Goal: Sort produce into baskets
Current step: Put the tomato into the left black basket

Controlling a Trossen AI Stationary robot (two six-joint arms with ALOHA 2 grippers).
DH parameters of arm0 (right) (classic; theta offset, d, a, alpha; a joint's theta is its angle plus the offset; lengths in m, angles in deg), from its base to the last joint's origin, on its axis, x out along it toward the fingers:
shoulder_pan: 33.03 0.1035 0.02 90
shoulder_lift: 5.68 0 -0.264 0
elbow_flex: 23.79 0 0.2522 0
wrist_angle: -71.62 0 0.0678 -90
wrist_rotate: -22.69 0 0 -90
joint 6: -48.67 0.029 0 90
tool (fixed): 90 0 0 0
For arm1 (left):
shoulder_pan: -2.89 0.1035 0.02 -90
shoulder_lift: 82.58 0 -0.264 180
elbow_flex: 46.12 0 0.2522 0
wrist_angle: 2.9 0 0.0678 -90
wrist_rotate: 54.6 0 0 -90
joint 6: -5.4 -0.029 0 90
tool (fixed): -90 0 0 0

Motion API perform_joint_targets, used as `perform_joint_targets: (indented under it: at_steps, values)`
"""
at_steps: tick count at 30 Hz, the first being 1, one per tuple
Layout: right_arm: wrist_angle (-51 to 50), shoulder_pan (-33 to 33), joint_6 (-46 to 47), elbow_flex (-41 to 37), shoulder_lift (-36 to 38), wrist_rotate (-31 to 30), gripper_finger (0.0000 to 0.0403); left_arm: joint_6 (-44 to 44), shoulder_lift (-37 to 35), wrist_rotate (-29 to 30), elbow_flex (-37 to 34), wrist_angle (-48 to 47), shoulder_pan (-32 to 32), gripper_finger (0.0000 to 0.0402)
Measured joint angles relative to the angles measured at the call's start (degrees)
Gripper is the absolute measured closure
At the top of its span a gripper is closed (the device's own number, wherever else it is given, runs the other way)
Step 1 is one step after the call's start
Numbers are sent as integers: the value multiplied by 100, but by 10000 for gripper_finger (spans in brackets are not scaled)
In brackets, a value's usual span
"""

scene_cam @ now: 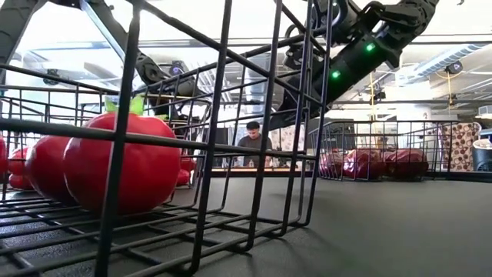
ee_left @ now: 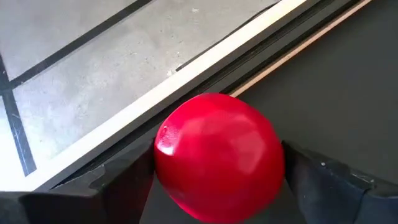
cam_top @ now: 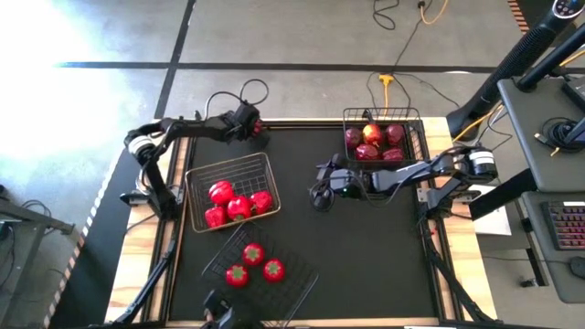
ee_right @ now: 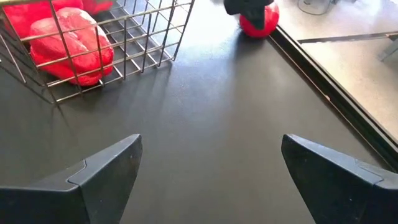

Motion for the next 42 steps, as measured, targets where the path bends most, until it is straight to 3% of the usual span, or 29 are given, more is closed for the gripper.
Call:
perform_joint_targets:
  at_steps: [7,13,16,20,26,30,35,42]
  values:
    - [223,-94,-200,-7,-210,7,25,43,276,-7,42,99,2,89]
    - [280,-154,-316,94,-354,28,25,2,166,-31,27,70,-20,137]
    - [292,-158,-314,153,-354,26,25,13,14,-38,20,-23,-60,142]
    - [268,-158,-311,194,-349,25,25,57,-457,128,-24,-508,-236,142]
    - [261,-156,-289,239,-349,26,25,380,-1777,457,-5,-874,-786,142]
    - [255,-156,-260,285,-349,130,25,708,-2742,474,1,-1119,-1572,142]
    - [247,-156,-261,289,-349,537,25,1563,-3440,535,-3,-1658,-3250,142]
    - [263,-156,480,280,-268,553,25,2913,-3469,1865,-3,-1685,-6049,142]
